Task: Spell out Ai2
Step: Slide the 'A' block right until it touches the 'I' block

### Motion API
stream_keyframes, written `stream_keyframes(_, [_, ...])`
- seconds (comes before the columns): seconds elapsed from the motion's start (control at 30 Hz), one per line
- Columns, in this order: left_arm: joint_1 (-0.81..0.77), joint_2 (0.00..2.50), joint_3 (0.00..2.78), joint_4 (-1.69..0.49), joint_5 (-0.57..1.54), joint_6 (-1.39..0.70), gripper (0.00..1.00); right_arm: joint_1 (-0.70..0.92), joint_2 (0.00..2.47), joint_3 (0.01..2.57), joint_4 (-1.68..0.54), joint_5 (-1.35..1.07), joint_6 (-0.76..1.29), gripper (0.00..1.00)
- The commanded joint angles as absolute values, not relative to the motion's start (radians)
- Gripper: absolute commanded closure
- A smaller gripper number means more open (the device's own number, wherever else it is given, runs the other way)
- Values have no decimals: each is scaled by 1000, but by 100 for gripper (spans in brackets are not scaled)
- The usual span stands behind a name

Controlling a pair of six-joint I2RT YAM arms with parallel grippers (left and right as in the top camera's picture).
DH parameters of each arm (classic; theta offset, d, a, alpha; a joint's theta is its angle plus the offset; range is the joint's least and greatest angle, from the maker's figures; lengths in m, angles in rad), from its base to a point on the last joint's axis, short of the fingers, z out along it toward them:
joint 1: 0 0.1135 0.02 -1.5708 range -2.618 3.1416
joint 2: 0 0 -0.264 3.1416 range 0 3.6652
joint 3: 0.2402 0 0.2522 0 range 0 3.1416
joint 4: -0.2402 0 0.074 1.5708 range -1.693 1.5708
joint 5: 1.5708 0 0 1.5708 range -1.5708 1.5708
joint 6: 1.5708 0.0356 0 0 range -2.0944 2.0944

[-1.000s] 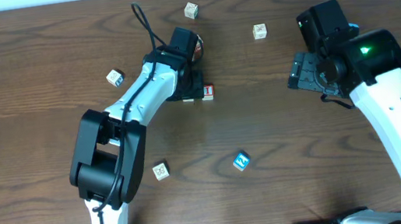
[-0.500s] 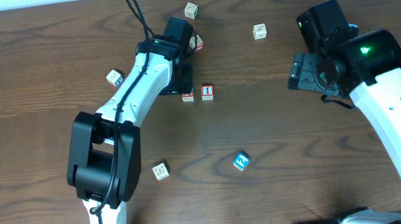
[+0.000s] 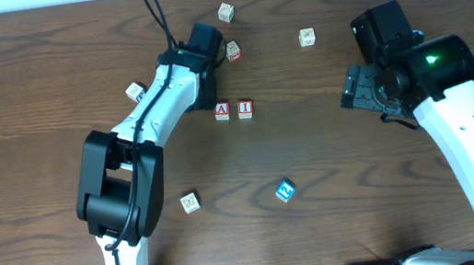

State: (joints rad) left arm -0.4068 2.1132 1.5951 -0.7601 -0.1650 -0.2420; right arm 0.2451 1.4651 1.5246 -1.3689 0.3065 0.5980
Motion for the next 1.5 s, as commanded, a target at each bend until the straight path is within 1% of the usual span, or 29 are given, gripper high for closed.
stream_keyframes(0.0, [-378, 2124, 1573, -755, -54, -194, 45, 239, 1459, 1522, -1373, 313, 589, 5])
stream_keyframes(0.33, [-354, 2125, 1573, -749, 103, -187, 44, 239, 1459, 1522, -1374, 306, 589, 5])
stream_keyframes(0.47, [-363, 2125, 1572, -748, 105, -187, 45, 239, 1459, 1522, -1374, 306, 589, 5])
stream_keyframes(0.67, [-390, 2125, 1572, -747, 89, -187, 48, 239, 1459, 1522, -1374, 306, 589, 4])
stream_keyframes(0.73, [-398, 2125, 1572, -746, 71, -187, 56, 239, 1459, 1522, -1375, 306, 589, 4])
stream_keyframes(0.8, [-403, 2125, 1572, -747, 71, -187, 57, 239, 1459, 1522, -1378, 306, 589, 4])
stream_keyframes(1.47, [-433, 2127, 1571, -727, 73, -209, 56, 239, 1459, 1522, -1381, 306, 589, 4])
